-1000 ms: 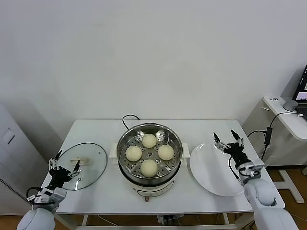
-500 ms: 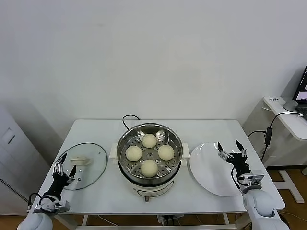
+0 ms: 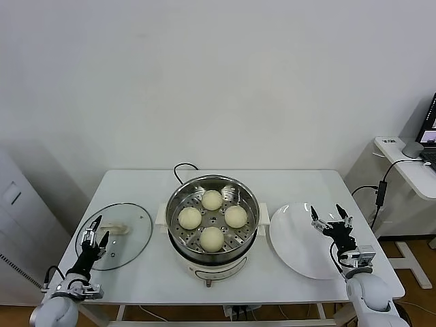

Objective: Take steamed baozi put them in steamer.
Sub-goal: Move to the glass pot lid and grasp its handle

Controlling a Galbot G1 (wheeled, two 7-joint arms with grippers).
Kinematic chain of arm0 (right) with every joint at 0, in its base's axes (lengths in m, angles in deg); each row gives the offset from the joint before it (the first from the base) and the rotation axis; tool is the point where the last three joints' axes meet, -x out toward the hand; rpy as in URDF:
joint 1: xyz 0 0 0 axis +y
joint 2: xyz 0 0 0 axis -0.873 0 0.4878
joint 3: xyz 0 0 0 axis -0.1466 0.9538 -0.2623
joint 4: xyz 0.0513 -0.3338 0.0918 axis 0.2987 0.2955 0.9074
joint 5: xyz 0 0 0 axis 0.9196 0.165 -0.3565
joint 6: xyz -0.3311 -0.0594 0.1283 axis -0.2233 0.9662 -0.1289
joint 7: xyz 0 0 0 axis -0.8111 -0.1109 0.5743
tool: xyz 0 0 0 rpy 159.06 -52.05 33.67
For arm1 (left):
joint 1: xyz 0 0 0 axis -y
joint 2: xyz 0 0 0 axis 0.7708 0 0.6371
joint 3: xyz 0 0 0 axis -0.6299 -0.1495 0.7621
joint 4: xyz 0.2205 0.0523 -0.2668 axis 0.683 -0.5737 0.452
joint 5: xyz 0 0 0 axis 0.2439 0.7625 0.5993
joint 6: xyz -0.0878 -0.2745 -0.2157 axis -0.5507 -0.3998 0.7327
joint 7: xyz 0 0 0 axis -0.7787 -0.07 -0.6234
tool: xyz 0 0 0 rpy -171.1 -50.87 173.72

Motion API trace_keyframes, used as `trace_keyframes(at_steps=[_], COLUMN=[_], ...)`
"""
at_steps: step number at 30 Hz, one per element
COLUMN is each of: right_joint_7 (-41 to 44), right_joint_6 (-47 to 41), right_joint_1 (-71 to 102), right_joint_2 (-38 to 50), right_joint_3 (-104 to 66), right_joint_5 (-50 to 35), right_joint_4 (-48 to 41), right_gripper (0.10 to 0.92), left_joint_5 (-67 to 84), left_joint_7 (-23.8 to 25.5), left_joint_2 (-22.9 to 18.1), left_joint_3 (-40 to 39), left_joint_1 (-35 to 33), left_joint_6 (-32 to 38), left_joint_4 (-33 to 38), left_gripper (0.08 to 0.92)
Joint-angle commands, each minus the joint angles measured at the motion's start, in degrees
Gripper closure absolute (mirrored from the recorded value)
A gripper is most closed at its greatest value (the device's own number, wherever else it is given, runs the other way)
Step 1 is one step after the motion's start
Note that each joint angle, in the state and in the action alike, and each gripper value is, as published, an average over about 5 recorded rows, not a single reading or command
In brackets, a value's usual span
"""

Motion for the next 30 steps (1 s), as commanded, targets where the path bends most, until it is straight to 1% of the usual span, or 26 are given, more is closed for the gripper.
trace_keyframes(at_steps=[1,8,13,15,21,27,30], right_joint_7=[0.2,0.3,0.4,0.4,0.3,0.3,0.3], right_joint_6=[0.1,0.1,0.1,0.1,-0.1,-0.3,-0.3], right_joint_1=[0.1,-0.1,-0.2,-0.4,-1.2,-1.6,-1.7], right_joint_2=[-0.4,-0.6,-0.6,-0.6,-0.7,-0.6,-0.6], right_joint_3=[-0.3,0.0,0.1,0.1,0.3,0.5,0.5], right_joint_5=[0.4,0.6,0.7,0.8,0.8,0.8,0.8], right_joint_4=[-0.4,-0.5,-0.6,-0.8,-0.9,-1.2,-1.4], right_gripper=[0.203,0.203,0.203,0.203,0.203,0.203,0.203], left_joint_5=[-5.7,-6.0,-3.6,-3.2,-3.0,-1.8,-1.3], left_joint_7=[-1.9,-1.1,-0.1,0.3,1.0,0.2,-0.3], left_joint_2=[-0.8,-1.0,-0.8,-0.8,-1.1,-1.2,-1.1], left_joint_3=[-0.3,-0.9,-1.3,-1.4,-1.4,-1.0,-0.4], left_joint_1=[4.7,7.5,8.1,8.1,8.2,8.2,7.8], left_joint_6=[1.2,1.2,1.8,2.1,3.2,3.9,4.0], left_joint_4=[-4.5,-6.4,-6.8,-6.7,-7.1,-6.8,-5.3], left_gripper=[0.177,0.177,0.178,0.197,0.354,0.528,0.614])
